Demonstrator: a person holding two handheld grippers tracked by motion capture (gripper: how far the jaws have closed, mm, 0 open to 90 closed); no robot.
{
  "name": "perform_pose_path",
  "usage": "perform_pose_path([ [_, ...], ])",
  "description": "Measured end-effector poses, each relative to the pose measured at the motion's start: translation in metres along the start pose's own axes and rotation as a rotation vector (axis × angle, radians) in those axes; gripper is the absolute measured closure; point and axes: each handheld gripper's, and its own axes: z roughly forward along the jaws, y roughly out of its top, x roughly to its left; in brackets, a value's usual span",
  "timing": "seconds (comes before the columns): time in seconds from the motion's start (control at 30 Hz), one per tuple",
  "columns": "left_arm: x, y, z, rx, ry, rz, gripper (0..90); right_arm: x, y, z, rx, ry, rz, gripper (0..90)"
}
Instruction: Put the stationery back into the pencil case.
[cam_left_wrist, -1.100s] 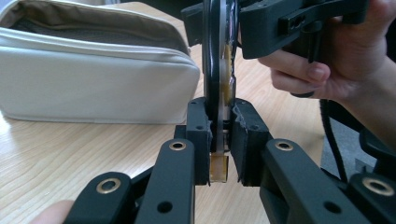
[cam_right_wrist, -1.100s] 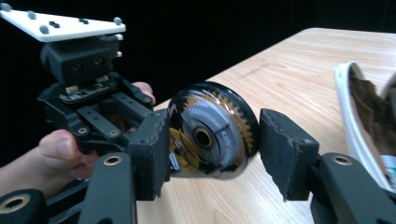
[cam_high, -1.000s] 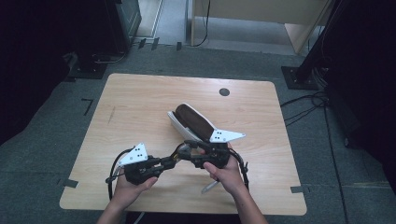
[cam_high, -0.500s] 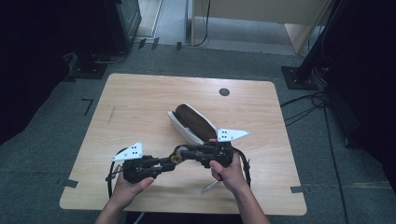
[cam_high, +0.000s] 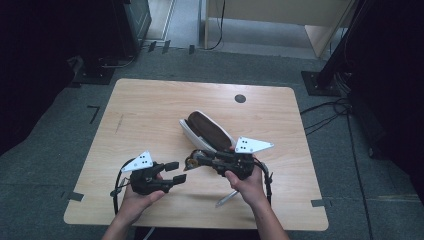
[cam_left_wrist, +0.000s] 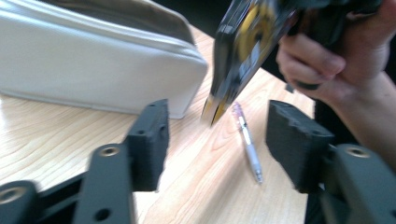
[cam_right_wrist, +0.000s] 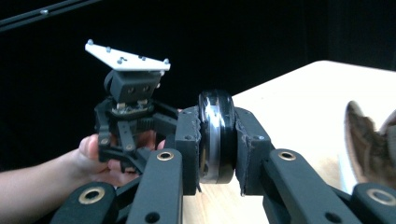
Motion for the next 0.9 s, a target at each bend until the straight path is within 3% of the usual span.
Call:
perform_pose_path([
  [0.23,0.001,-0.004,0.001,0.033,0.073,-0.001,20.3,0.002,0.008,-0.010,-0.035,-0.065,-0.025,74.1],
  [0.43,0.005,-0.009,0.001,0.054,0.175,-0.026,1.0,0.003,0.015,-0.017,-0.068,-0.126,-0.047,74.2],
  [0.6,0.012,-0.014,-0.006,0.055,0.260,-0.045,0.0,0.003,0.020,-0.023,-0.101,-0.198,-0.062,74.1],
  [0.73,0.019,-0.021,-0.009,0.084,0.320,-0.045,0.0,0.002,0.024,-0.026,-0.120,-0.255,-0.075,74.1],
  [0.83,0.026,-0.029,-0.011,0.106,0.358,-0.070,0.0,0.001,0.026,-0.027,-0.125,-0.309,-0.088,74.1],
  [0.9,0.030,-0.034,-0.013,0.127,0.405,-0.074,0.0,-0.001,0.026,-0.027,-0.125,-0.349,-0.097,74.1],
])
